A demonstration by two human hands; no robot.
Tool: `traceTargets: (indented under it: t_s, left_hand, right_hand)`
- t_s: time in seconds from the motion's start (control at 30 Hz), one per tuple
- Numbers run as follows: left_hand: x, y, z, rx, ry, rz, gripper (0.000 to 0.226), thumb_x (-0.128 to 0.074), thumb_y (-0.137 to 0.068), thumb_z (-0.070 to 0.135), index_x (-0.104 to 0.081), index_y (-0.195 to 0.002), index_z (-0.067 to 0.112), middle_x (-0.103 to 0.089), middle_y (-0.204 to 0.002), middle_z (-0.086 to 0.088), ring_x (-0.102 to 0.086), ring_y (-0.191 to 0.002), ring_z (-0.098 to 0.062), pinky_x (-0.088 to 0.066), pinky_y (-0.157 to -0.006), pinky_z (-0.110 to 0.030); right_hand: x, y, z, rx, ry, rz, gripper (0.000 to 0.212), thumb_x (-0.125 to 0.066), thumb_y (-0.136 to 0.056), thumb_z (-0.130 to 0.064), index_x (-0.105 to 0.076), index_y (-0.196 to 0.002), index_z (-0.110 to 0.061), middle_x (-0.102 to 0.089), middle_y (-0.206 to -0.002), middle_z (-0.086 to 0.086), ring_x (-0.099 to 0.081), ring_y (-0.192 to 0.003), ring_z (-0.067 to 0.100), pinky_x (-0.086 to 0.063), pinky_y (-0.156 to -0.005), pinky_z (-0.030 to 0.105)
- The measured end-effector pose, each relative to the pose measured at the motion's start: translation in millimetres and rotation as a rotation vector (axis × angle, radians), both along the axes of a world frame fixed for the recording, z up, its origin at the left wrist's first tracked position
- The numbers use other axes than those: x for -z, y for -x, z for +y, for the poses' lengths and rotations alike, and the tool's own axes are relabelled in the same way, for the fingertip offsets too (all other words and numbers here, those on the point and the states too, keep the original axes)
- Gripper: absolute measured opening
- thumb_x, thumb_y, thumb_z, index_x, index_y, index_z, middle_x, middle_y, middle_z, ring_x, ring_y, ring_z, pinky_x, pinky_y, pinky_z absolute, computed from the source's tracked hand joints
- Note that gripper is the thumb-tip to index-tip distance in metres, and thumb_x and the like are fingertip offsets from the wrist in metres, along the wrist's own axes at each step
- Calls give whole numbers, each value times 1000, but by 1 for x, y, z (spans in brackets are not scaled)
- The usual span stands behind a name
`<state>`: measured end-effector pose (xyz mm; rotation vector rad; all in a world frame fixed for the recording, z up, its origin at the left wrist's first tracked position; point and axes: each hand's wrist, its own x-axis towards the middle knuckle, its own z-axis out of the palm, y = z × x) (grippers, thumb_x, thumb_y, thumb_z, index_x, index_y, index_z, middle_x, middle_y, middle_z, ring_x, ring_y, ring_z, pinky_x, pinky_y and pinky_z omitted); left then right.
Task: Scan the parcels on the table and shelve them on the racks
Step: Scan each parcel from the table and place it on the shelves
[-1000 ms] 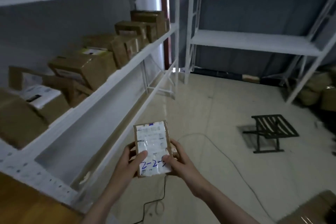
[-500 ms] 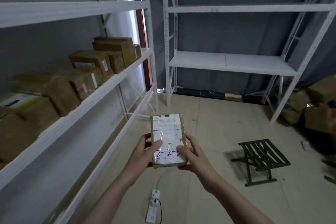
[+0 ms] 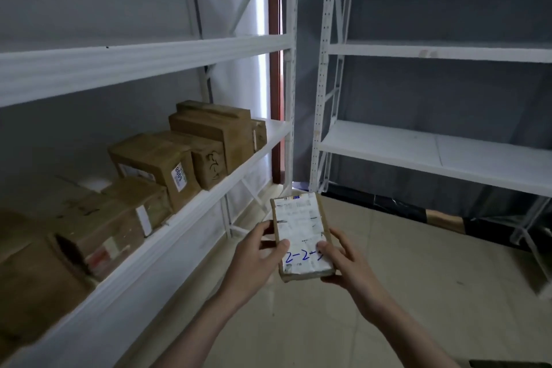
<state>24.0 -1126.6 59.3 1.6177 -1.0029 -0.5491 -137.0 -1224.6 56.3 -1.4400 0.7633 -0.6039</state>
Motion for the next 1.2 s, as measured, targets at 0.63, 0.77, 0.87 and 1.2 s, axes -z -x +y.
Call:
traceTargets:
  t_s: [0.63, 0.77, 0.87, 1.2]
  left_hand:
    - [19, -158, -320, -418, -254, -137, 42, -60, -87, 48, -52, -122, 27, -62, -115, 8, -64, -99, -11, -54, -89, -40]
    - [19, -174, -326, -508, -328, -180, 43, -61, -89, 45, -52, -126, 24, -61, -117, 5, -63, -96, -14, -53, -89, -36]
    - [20, -180, -323, -579, -398, -259, 45, -59, -91, 46, -50, -129, 25, -60, -120, 4, -62, -97, -13, -51, -87, -30]
    - [34, -170, -280, -751, -458, -234, 47, -57, -92, 47, -48, -133, 26, -57, -122, 7, -61, -98, -9, -52, -87, -31]
  right_hand:
    - [-20, -231, -414, -142, 418, 225, 54, -70, -81, -40, -55, -129, -21, -62, -108, 0, -61, -92, 17, -49, -76, 27]
    - [-28, -311, -458, -203, 689, 384, 74, -57, -65, -69, -41, -132, -43, -56, -117, 9, -57, -103, 33, -51, -89, 47]
    - [-38, -351, -449, -287, 845, 456, 70, -61, -76, -55, -38, -139, -37, -45, -122, 18, -45, -114, 40, -42, -97, 47]
    - [-35, -410, -431, -346, 986, 416, 62, -48, -87, -59, -40, -140, -28, -39, -126, 21, -35, -120, 40, -33, -98, 53]
